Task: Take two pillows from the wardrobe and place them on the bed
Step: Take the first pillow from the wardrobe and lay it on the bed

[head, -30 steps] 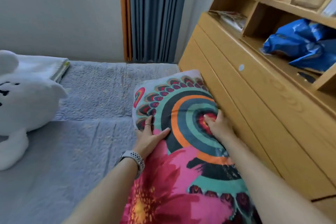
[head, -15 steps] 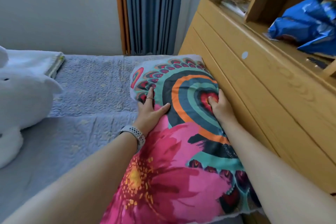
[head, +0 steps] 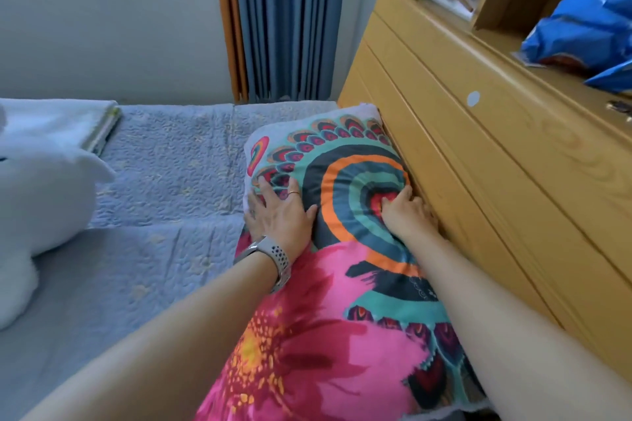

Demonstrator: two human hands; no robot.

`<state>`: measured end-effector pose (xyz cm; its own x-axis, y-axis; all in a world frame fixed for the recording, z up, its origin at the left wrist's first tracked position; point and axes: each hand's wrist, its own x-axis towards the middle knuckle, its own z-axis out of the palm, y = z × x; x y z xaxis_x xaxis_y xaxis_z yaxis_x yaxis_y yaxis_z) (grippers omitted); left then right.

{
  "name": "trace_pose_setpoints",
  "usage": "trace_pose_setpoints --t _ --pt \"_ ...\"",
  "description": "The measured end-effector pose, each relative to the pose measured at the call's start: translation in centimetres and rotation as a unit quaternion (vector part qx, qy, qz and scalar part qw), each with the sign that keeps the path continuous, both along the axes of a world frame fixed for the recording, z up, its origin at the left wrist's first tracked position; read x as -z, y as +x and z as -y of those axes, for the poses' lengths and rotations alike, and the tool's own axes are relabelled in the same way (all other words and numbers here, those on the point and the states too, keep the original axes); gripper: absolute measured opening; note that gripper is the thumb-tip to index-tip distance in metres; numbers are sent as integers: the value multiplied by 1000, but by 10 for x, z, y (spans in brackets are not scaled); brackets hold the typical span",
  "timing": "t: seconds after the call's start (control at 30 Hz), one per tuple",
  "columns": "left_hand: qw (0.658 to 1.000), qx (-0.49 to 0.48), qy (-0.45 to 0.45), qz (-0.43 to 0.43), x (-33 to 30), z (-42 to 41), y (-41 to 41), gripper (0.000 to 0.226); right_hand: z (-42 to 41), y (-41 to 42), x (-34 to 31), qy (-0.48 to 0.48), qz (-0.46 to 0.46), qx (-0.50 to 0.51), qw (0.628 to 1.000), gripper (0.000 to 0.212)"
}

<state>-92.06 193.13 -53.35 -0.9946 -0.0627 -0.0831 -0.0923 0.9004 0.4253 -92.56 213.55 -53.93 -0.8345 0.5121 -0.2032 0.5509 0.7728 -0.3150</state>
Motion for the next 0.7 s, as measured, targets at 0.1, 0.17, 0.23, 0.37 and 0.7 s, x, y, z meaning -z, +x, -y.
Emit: trace_pose_setpoints --t 0.1,0.17,0.23,0.37,0.7 --pt "997 68 46 -17 -4 -13 9 69 14 -12 -17 73 -163 -80 981 61" --pt "995 95 22 0 13 -18 26 69 27 -3 -3 90 -178 -167 966 64" --pt "994 106 -17 4 35 -22 37 68 33 11 23 111 -111 -181 971 67" --pt "994 102 -31 5 51 -25 32 67 28 11 42 115 -69 -174 976 69" --pt "989 127 -71 -6 36 -15 -9 78 34 5 30 119 -84 -161 976 69"
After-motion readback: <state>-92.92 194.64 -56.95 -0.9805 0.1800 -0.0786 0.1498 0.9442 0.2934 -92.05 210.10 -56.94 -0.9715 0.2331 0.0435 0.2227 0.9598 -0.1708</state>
